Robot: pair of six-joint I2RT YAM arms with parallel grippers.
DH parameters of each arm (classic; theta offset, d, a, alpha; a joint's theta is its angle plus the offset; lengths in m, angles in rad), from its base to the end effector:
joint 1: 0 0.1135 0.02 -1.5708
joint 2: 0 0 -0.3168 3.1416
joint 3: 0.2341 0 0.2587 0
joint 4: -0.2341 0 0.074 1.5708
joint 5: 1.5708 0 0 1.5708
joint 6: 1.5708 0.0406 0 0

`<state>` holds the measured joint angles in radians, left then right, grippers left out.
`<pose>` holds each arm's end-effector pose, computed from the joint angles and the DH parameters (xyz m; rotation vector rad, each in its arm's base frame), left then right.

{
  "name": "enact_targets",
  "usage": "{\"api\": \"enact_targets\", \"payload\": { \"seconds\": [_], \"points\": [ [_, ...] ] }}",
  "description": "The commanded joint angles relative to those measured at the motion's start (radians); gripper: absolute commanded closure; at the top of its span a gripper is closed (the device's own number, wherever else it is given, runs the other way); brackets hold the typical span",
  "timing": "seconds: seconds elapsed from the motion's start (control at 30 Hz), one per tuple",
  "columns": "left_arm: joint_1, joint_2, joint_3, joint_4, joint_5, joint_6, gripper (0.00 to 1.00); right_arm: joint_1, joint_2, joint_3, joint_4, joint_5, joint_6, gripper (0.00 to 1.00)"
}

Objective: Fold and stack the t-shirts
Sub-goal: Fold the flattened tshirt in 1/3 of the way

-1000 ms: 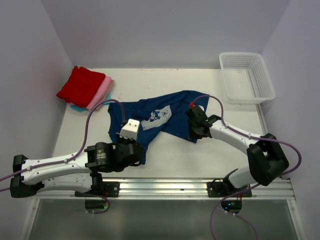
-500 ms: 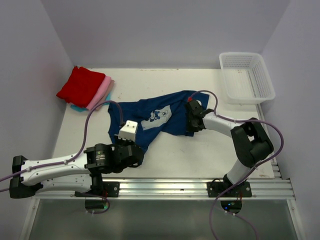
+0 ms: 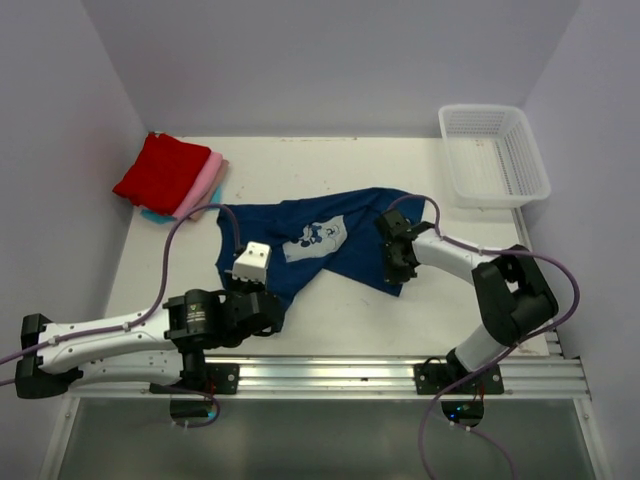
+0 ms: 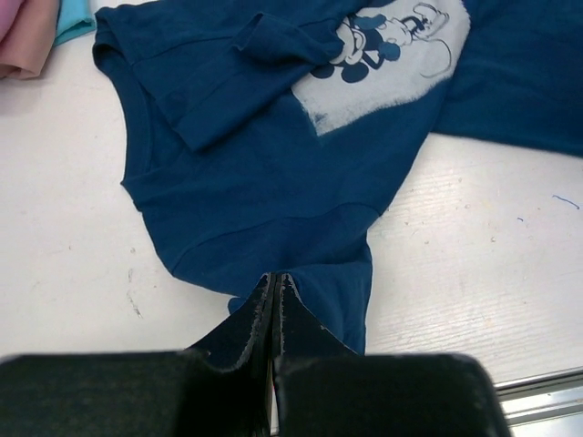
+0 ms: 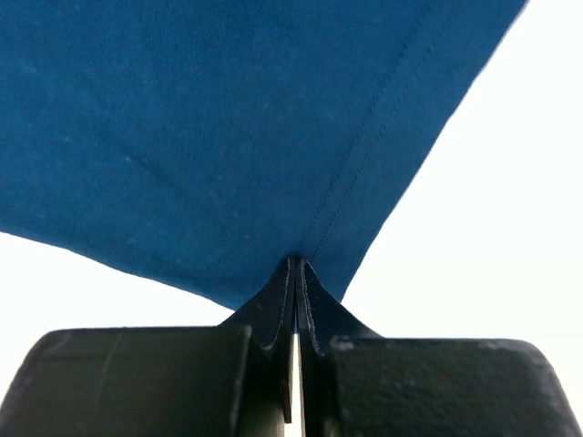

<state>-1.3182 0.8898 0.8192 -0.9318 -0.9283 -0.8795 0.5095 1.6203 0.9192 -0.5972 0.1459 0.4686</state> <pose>0.0636 -0.1165 0.3189 0.1556 2.0951 -0.0677 0.2625 0.1399 0.2035 -0.0295 2.8332 -0.0003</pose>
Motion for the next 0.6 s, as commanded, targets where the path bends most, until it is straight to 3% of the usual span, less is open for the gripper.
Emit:
{"api": "enact_targets", "payload": {
  "seconds": [0.0, 0.23, 0.3, 0.57],
  "points": [
    [-0.006, -0.022, -0.008, 0.041, -0.052, -0.027, 1.0, -0.003, -0.011, -0.065, -0.231, -0.023, -0.004, 1.0],
    [-0.006, -0.034, -0.025, 0.045, -0.029, -0.049, 1.0, 0.001, 0.021, -0.054, -0.3, -0.013, 0.013, 0.95],
    [-0.006, -0.038, -0.037, 0.047, -0.023, -0.055, 1.0, 0.004, 0.059, -0.045, -0.328, 0.006, 0.019, 1.0],
    [-0.004, -0.034, -0.066, 0.057, -0.027, -0.081, 1.0, 0.029, 0.075, -0.025, -0.404, 0.021, 0.008, 1.0]
  ]
}}
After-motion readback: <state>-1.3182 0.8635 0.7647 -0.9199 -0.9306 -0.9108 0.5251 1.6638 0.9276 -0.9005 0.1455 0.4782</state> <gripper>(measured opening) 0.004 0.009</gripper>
